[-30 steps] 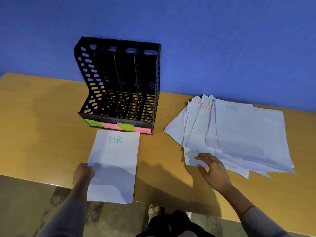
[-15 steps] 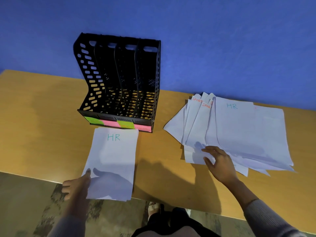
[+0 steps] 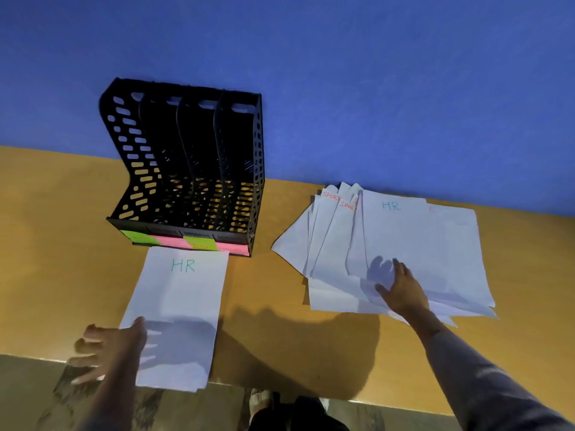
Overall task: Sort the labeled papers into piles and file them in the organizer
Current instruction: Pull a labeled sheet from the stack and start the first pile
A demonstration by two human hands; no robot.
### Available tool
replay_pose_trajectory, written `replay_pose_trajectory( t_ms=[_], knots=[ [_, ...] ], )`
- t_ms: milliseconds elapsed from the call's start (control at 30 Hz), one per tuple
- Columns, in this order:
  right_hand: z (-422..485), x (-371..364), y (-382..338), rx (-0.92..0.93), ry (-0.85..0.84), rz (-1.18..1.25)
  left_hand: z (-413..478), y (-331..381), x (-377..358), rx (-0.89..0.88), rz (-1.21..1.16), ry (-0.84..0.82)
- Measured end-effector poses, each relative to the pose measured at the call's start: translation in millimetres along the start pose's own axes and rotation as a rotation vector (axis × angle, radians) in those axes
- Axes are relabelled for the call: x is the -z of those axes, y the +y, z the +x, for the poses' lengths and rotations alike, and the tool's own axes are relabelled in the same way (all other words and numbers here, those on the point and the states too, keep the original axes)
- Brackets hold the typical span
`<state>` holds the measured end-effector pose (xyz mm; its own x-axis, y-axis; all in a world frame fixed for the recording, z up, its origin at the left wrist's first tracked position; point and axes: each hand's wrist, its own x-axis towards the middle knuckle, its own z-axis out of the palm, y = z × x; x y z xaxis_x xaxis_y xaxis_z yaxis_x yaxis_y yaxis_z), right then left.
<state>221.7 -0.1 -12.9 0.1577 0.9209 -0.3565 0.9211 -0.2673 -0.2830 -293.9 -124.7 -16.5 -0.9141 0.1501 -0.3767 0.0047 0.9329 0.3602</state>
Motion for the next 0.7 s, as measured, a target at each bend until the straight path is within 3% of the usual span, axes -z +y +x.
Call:
replay_pose_trajectory(
  t_ms=[100, 167, 300, 433, 533, 633, 700],
  knots=[
    [5.4, -5.4, 9.1, -0.023, -0.14, -0.061, -12.8, 13.1, -9.6, -0.152, 0.022, -0.022],
    [5.5, -8.8, 11.5, -0.033, -0.135, -0.072, -24.9, 19.5, -17.0, -0.264, 0.027, -0.015],
    [7.5, -5.9, 10.3, -0.071, 0.052, -0.144, -56.4, 32.0, -30.4, -0.55, 0.004, 0.063],
    [-2.6, -0.9, -4.5, 0.012, 0.213, -0.127, -88.1, 45.4, -43.5, -0.79, 0.043, 0.125],
    [-20.6, 1.3, -17.0, 0.102, 0.328, -0.013, -113.4, 56.4, -53.0, -0.774, -0.011, -0.136],
    [-47.6, -6.2, -32.3, 0.232, 0.372, 0.101, -144.7, 63.5, -57.9, -0.84, -0.131, -0.596],
    [-69.0, -15.9, -44.0, 0.385, 0.374, 0.106, -168.2, 71.0, -60.1, -0.75, -0.08, -0.88]
  ],
)
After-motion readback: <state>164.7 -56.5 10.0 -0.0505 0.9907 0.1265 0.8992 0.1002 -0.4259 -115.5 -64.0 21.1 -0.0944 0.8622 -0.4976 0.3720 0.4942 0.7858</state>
